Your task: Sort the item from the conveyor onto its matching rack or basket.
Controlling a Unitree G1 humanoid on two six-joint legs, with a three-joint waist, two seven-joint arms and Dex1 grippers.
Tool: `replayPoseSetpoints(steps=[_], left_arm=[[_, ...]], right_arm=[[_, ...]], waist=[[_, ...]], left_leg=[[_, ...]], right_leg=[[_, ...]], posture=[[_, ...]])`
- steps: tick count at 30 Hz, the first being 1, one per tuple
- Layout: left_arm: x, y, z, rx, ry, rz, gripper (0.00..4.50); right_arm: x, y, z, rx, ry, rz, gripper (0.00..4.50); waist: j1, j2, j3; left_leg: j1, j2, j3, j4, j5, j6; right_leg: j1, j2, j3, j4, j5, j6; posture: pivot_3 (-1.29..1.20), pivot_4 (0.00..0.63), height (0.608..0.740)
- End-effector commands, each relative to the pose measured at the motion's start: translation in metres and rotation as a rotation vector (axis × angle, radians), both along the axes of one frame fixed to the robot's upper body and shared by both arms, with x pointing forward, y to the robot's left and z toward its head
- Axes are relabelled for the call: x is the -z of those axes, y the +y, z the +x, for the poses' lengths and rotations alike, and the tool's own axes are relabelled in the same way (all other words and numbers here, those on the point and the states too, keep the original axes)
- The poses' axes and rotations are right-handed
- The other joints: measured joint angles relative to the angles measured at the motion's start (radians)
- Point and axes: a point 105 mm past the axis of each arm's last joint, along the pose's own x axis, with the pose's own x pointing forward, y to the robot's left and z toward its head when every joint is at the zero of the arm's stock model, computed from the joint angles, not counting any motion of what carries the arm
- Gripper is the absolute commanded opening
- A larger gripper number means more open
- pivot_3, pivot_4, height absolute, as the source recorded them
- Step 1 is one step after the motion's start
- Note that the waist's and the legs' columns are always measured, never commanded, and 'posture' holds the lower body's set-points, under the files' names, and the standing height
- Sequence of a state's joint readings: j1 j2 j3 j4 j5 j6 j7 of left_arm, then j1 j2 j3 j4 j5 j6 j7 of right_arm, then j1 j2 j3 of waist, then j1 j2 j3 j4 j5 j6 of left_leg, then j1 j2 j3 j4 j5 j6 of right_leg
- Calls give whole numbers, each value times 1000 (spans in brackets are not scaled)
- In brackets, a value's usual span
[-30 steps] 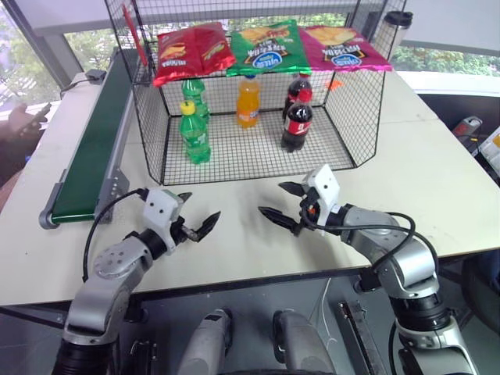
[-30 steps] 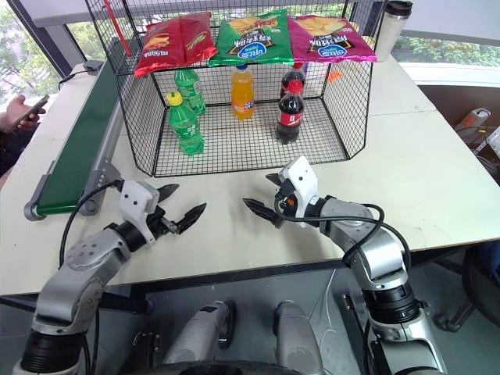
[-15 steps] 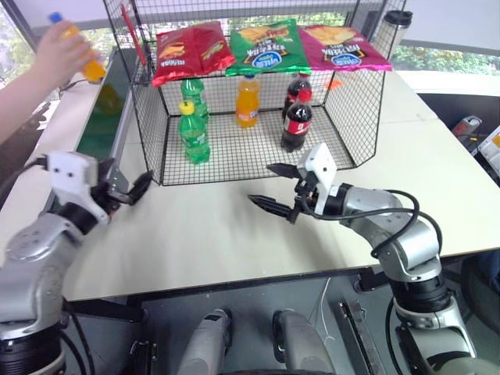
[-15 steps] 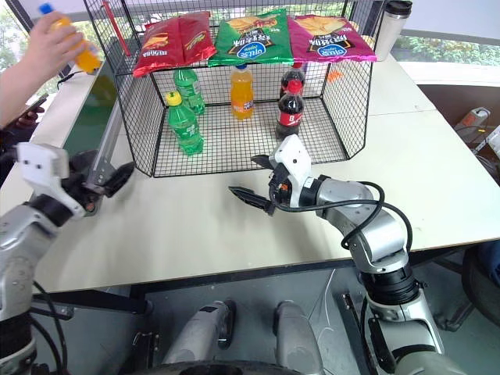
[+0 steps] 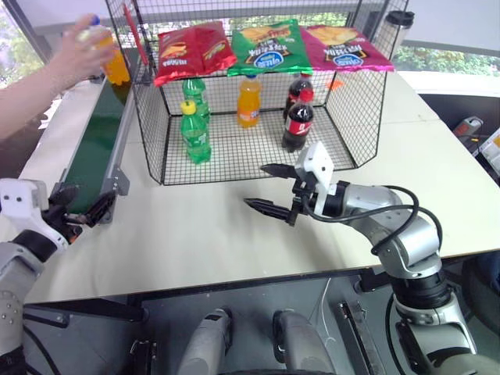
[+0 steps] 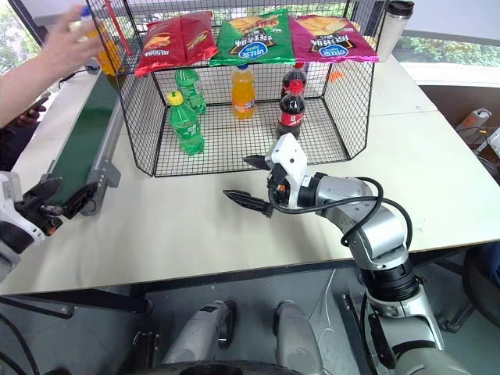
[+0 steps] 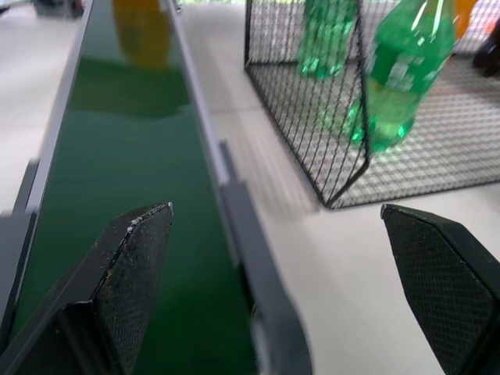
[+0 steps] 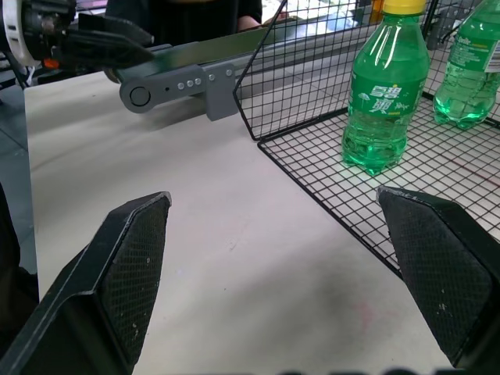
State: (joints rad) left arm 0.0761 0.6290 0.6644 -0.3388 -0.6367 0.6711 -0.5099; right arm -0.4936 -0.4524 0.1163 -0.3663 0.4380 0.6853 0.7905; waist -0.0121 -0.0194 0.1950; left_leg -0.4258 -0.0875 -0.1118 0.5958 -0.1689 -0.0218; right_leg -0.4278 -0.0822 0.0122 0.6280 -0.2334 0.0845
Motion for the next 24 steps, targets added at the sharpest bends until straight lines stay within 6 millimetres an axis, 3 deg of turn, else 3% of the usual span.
replayPoseSetpoints(steps=[1,10,24], left_arm=[[-16,14,-6,-50,-66,38,4500],[-18,29,-8,-133,-90,54,4500],[-13,35,-3,-188,-104,57,4500]], right_arm=[[-7,3,-3,-29,-38,5,4368],[-5,5,-3,-40,-35,2,4368],[-5,6,-4,-47,-37,0,4368]], waist=[[0,0,0],[0,0,0],[0,0,0]], left_leg=[[0,0,0,0,0,0],[0,0,0,0,0,0],[-1,0,0,0,0,0]], right_leg=[[0,0,0,0,0,0],[0,0,0,-1,0,0],[0,0,0,-1,0,0]], posture=[[0,150,739],[0,150,739],[0,150,739]])
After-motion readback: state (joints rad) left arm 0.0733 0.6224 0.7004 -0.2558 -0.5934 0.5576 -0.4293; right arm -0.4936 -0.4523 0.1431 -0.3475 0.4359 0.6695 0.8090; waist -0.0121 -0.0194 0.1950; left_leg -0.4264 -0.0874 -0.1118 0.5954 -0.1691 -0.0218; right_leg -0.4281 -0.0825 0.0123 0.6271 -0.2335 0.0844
